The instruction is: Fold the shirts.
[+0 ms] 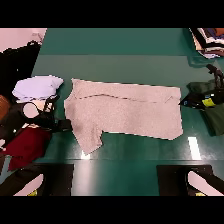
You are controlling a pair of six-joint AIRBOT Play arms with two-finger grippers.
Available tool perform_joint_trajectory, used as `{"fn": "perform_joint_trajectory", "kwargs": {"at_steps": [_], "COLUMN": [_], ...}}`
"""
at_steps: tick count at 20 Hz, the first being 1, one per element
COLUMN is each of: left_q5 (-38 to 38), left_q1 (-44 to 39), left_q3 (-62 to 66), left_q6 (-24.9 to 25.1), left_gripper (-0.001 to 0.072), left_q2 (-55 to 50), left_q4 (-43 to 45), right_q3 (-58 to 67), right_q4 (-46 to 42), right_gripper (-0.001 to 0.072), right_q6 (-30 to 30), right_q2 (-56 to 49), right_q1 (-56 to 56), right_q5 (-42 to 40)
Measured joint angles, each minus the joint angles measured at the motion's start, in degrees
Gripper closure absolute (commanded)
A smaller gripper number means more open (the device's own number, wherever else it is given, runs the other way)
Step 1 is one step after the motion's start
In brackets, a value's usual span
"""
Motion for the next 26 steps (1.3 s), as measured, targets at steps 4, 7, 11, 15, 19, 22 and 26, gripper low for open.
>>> {"fn": "perform_joint_trajectory", "kwargs": {"at_steps": [4,7,11,15,19,22,26], "left_q5": [5.8,8.4,10.7,11.8,8.5,5.7,4.2], "left_q1": [0.0,0.1,0.0,0.0,0.0,0.0,0.0], "left_q3": [-3.7,-5.7,-7.2,-6.9,-3.2,-0.2,1.4], "left_q6": [-0.6,-0.8,-0.8,-0.6,2.5,5.1,7.1], "left_gripper": [0.0173,0.0174,0.0545,0.0686,0.0686,0.0686,0.0686], "left_q2": [0.7,1.0,0.9,0.9,1.4,2.1,2.4], "left_q4": [-5.3,-8.6,-11.0,-13.7,-15.0,-15.4,-15.5], "right_q3": [-1.5,-1.9,-2.0,-2.1,-6.0,-13.2,-23.3], "right_q4": [0.5,0.7,0.7,0.0,-1.8,-2.4,-2.5], "right_gripper": [0.0322,0.0322,0.0322,0.0323,0.0321,0.032,0.032], "right_q6": [0.0,0.0,0.0,0.0,0.0,0.0,0.0], "right_q2": [2.7,4.2,6.1,8.0,8.7,8.8,8.8], "right_q1": [-0.1,-0.2,-0.2,-0.2,-2.9,-7.3,-11.1], "right_q5": [-0.4,-0.5,-0.6,0.0,2.6,3.1,0.8]}}
